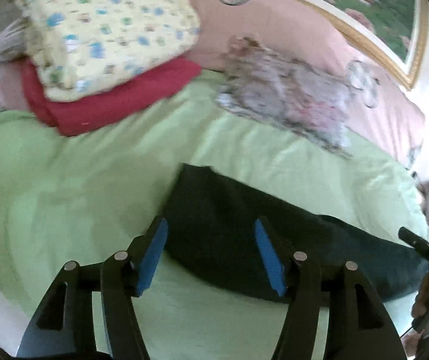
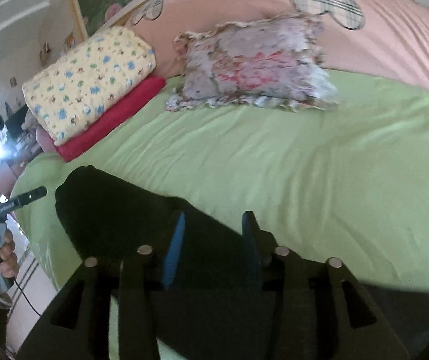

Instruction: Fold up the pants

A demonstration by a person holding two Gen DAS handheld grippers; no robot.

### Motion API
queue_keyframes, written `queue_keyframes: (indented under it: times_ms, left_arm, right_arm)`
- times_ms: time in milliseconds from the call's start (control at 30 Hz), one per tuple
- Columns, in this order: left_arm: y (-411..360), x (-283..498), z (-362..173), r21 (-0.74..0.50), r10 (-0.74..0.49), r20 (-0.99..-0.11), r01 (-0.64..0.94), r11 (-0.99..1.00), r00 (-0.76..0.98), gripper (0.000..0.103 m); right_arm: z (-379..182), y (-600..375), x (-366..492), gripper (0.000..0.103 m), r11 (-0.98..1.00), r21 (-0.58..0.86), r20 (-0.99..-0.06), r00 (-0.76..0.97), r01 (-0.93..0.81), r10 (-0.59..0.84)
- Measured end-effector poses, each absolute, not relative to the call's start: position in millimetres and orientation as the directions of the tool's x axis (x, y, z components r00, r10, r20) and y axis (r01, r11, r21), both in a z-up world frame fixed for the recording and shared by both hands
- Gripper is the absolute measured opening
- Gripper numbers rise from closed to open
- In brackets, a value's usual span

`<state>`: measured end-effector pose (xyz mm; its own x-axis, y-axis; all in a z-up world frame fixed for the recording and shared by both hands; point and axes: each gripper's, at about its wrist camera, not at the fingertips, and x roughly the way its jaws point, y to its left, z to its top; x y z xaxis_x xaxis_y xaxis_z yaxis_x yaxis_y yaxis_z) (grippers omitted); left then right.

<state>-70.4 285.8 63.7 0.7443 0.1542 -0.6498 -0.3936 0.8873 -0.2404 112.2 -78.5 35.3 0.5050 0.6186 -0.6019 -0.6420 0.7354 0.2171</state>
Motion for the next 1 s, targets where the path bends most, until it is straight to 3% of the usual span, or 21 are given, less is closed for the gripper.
queue_keyframes:
  times_ms: [567,1000]
  left_arm:
    - [123.5,19.4,54.9,-0.271,-0.167,-0.693,-0.039,0.962,0.702,0.066]
    - [31.9,51.1,60.8,-0.226,-0.285,-0.711,0.176,0.958,0.642,0.073]
  right_arm:
    - [17.3,-213.5,75.6,0.043,0.836,0.335,-0.595,0.590,-0.435,0.546]
    - [-1.6,-287.9,49.2,0.043,0.880,0.396,-0.602,0.649,-0.263,0.465]
